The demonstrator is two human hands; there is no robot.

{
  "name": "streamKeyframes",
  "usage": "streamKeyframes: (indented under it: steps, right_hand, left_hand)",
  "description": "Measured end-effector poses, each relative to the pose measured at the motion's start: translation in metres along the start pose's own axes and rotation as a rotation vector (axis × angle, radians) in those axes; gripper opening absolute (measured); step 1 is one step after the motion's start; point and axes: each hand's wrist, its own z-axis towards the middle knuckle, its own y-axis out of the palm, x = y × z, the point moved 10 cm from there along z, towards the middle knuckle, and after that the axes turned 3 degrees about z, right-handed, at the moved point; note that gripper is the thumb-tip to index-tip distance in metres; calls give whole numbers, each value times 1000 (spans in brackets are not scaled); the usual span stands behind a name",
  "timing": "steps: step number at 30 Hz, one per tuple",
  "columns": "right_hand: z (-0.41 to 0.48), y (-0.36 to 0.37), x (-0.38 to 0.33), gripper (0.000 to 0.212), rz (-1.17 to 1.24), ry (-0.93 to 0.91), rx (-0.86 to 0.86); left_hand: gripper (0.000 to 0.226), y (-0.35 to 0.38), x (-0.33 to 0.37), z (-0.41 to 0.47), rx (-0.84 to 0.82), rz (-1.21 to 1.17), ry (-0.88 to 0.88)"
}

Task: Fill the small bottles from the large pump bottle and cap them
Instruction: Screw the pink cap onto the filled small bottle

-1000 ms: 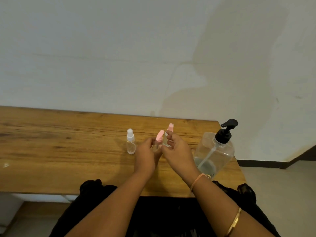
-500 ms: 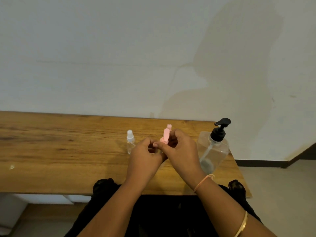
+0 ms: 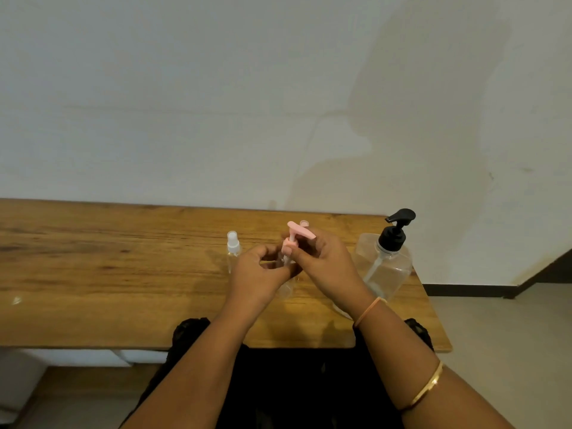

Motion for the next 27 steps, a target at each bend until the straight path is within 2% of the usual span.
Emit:
streamKeyframes:
  steps: [3,5,9,12,14,16,19,21,24,27]
  right_hand:
    - [-1,4,6,53,152,28,-1]
    - [0,1,7,65,126,19,72]
    - [2,-12,9,60,98,-37,197]
    - [5,-3,14,65,231,-31,81]
    - [4,3,16,77,244,-4,37]
    - [2,3,14,88,228,7,72]
    - [2,-8,11,76,149,-42,194]
    - [2,-5,13,73,158,-50,164]
    - [2,1,13,87,179,-26,96]
    - [1,-3,9,90,133,-42,148]
  left_hand:
    - [19,-1,1,5,39,14,17]
    - [17,0,0,7,56,28,34]
    - [20,2,-4,10,71,17,41]
    - [24,0,-4,11,80,-24,32]
    - [23,0,-3,12,75,-15,40]
    - [20,1,-3,11,74,2,44]
    - [20,3,-6,12,70,11,47]
    - [24,3,-5,12,68,-3,46]
    - [25,2,-6,14,78,-4,41]
    - [20,3,-6,14,84,7,53]
